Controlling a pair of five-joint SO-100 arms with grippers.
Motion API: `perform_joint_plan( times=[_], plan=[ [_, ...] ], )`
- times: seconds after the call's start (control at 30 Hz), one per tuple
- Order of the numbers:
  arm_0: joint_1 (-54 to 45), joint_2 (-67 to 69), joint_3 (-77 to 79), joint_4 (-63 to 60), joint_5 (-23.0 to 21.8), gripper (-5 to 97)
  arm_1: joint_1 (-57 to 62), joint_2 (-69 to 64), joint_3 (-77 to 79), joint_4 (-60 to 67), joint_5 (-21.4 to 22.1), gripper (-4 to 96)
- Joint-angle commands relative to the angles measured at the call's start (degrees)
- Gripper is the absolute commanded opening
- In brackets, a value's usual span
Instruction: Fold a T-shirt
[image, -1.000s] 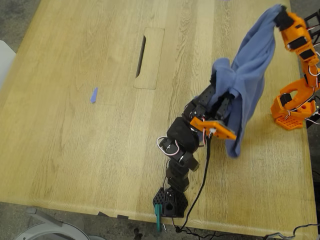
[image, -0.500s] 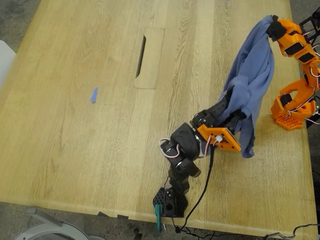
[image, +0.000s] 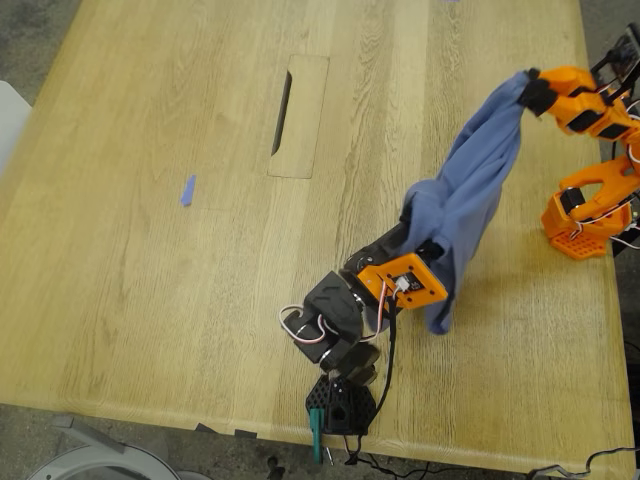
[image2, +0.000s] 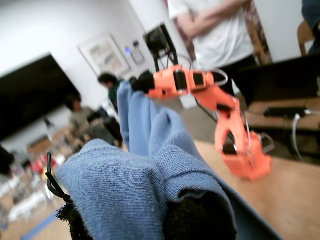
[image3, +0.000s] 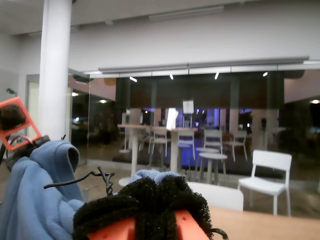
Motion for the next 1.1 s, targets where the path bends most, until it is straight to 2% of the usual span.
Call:
perform_joint_plan(
  times=[0.0,0.4,0.67,0.83,1.07],
  plan=[
    [-4.83,14.59,21.36,-2.02,-4.66,0,0.53,4.31,3.43,-3.08,1.05,0.1],
    [-19.16,28.92,57.66,-1.85,-6.15,0,5.10,11.16,22.41,-3.78,5.01,0.1],
    [-34.10,36.04,77.52,-5.54,-4.92,0,13.62,4.75,30.41,-10.37,5.80,0.1],
    [-43.15,38.76,91.05,-16.61,-4.31,0,16.96,-4.13,32.70,-18.98,5.98,0.1],
    [-49.66,38.23,105.64,-30.67,-4.31,0,21.97,-16.17,34.01,-28.12,6.42,0.1]
  ],
)
